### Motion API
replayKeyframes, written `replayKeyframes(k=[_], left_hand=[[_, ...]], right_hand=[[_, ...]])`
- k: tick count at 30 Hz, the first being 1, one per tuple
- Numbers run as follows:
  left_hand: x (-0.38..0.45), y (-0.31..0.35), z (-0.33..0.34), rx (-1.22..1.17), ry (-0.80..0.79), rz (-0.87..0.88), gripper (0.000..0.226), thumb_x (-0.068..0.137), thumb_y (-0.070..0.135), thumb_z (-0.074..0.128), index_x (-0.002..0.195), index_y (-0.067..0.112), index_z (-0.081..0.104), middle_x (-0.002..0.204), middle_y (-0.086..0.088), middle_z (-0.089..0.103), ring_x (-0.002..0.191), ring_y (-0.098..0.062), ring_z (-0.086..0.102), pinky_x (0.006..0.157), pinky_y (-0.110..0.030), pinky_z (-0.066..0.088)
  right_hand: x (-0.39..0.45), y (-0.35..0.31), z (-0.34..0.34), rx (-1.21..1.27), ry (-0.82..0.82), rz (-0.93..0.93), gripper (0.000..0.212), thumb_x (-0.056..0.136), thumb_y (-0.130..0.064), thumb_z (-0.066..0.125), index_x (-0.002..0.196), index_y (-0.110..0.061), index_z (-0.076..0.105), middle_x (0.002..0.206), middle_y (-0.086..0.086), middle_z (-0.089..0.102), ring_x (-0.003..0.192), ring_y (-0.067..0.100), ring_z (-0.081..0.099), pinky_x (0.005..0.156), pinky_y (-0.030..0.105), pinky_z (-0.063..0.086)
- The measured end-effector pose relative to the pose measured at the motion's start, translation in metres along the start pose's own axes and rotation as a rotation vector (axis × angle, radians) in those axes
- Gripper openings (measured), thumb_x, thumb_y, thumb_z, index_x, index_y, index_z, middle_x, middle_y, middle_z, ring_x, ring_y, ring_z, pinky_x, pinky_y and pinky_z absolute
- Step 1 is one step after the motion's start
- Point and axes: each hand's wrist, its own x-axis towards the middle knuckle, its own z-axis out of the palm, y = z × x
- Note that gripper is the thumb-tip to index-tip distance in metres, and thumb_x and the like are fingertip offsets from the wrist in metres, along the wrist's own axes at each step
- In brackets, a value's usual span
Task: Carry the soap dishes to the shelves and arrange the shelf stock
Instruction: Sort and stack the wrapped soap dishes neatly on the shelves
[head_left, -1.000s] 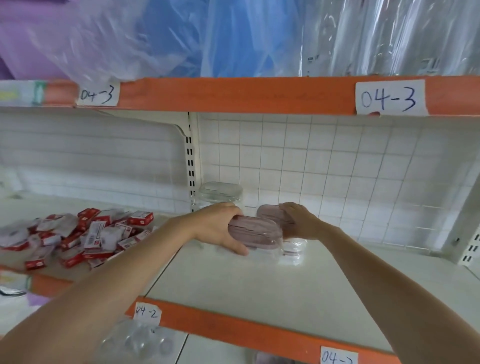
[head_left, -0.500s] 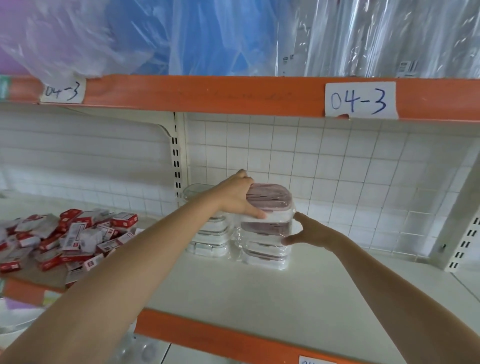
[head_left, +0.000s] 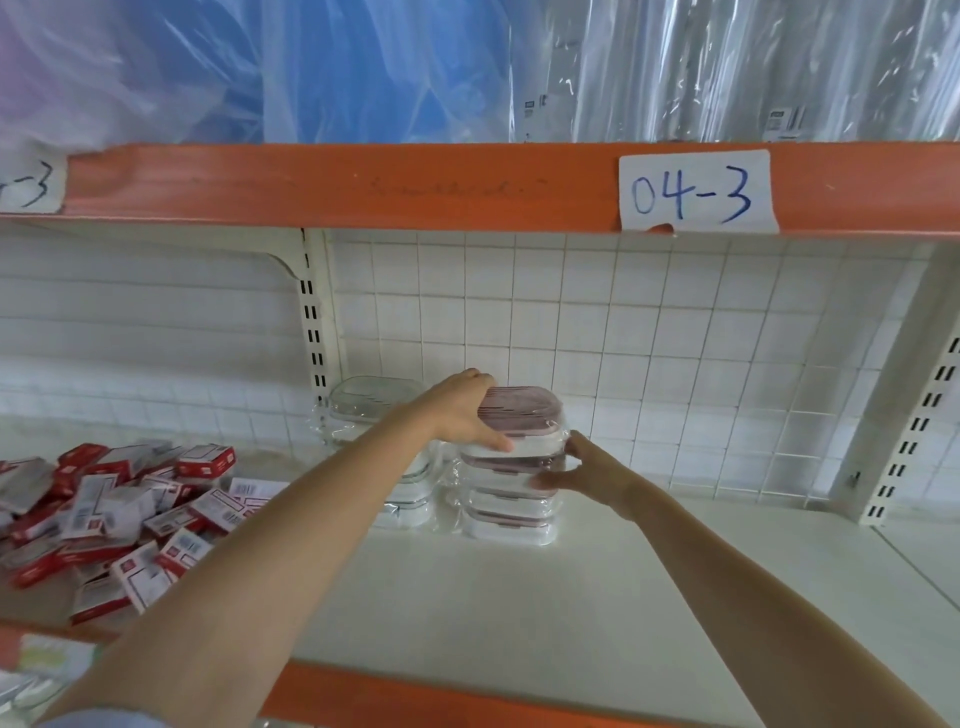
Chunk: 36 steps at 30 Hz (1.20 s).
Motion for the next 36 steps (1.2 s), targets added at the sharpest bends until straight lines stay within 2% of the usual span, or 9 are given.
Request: replayKeyframes(k=[6,11,17,22,25,28,29,32,36], left_hand=[[0.002,0.0,0.007,-0.005,-0.032,0.007,0.09,0.076,0.043,0.077,0.147,0.012,0.032,0.142,-0.004,0.041,0.129,-0.02,0.041,0.108,-0.03,0.033],[-0.001,0.0,0.005,0.019,-0.064,0.003,0.088,0.08,0.04,0.074,0.149,0.012,0.028,0.148,-0.005,0.034,0.135,-0.02,0.035,0.112,-0.03,0.029],[-0.001,0.001,0.009,0.064,-0.096,-0.007,0.093,0.085,0.039,0.067,0.154,0.013,0.011,0.161,-0.004,0.007,0.147,-0.019,0.009,0.118,-0.031,0.016],[-0.013,-0.004,0.017,-0.019,-0.005,-0.037,0.103,0.084,0.044,0.067,0.153,0.009,0.0,0.161,-0.006,-0.005,0.148,-0.019,-0.001,0.119,-0.034,0.011],[-0.023,-0.009,0.024,-0.112,0.027,-0.104,0.106,0.082,0.044,0.07,0.152,0.006,0.001,0.16,-0.011,0.005,0.147,-0.025,0.01,0.117,-0.035,0.019],[-0.027,-0.011,0.032,-0.191,0.062,-0.18,0.081,0.082,0.034,0.071,0.139,0.0,0.026,0.141,-0.017,0.036,0.131,-0.031,0.037,0.094,-0.028,0.036],[-0.028,-0.011,0.035,-0.219,0.083,-0.222,0.071,0.083,0.031,0.07,0.133,-0.002,0.032,0.133,-0.016,0.042,0.125,-0.03,0.041,0.085,-0.026,0.035],[-0.029,-0.014,0.05,-0.301,0.143,-0.321,0.051,0.086,0.025,0.066,0.122,-0.004,0.043,0.117,-0.015,0.053,0.113,-0.031,0.05,0.074,-0.027,0.035],[-0.029,-0.014,0.069,-0.439,0.237,-0.347,0.031,0.09,0.016,0.06,0.113,-0.002,0.051,0.109,-0.014,0.06,0.107,-0.029,0.056,0.071,-0.023,0.037]], right_hand=[[-0.004,-0.004,0.001,0.002,-0.026,0.009,0.085,0.058,-0.046,0.085,0.132,-0.025,0.047,0.125,-0.008,0.057,0.12,0.01,0.05,0.106,0.034,0.037],[-0.005,-0.012,-0.001,-0.01,-0.104,0.044,0.069,0.076,-0.022,0.08,0.135,-0.023,0.044,0.129,-0.002,0.055,0.122,0.014,0.048,0.106,0.032,0.035],[-0.004,-0.016,0.0,-0.033,-0.126,0.044,0.091,0.055,-0.045,0.086,0.134,-0.026,0.045,0.128,-0.006,0.055,0.123,0.014,0.048,0.112,0.042,0.033],[-0.012,-0.02,0.0,0.024,-0.057,0.0,0.072,0.075,-0.017,0.08,0.135,-0.018,0.041,0.132,-0.003,0.052,0.127,0.013,0.044,0.1,0.025,0.038],[-0.012,-0.02,-0.002,0.059,0.029,-0.04,0.103,0.069,-0.031,0.082,0.149,-0.015,0.019,0.147,-0.004,0.037,0.137,0.014,0.032,0.106,0.03,0.034],[-0.012,-0.022,-0.003,0.108,0.078,-0.08,0.116,0.068,-0.036,0.081,0.153,-0.015,0.005,0.154,-0.005,0.025,0.142,0.013,0.023,0.111,0.035,0.028],[-0.011,-0.022,-0.002,0.102,0.076,-0.084,0.109,0.068,-0.036,0.08,0.151,-0.014,0.013,0.152,-0.006,0.029,0.139,0.011,0.027,0.11,0.033,0.03],[-0.016,-0.025,0.005,0.094,0.125,-0.098,0.056,0.079,-0.022,0.075,0.125,-0.021,0.043,0.129,-0.01,0.048,0.121,0.007,0.042,0.093,0.024,0.034],[-0.017,-0.023,0.007,0.109,0.154,-0.13,0.051,0.082,-0.019,0.073,0.124,-0.022,0.044,0.124,-0.009,0.051,0.114,0.007,0.046,0.075,0.011,0.039]])
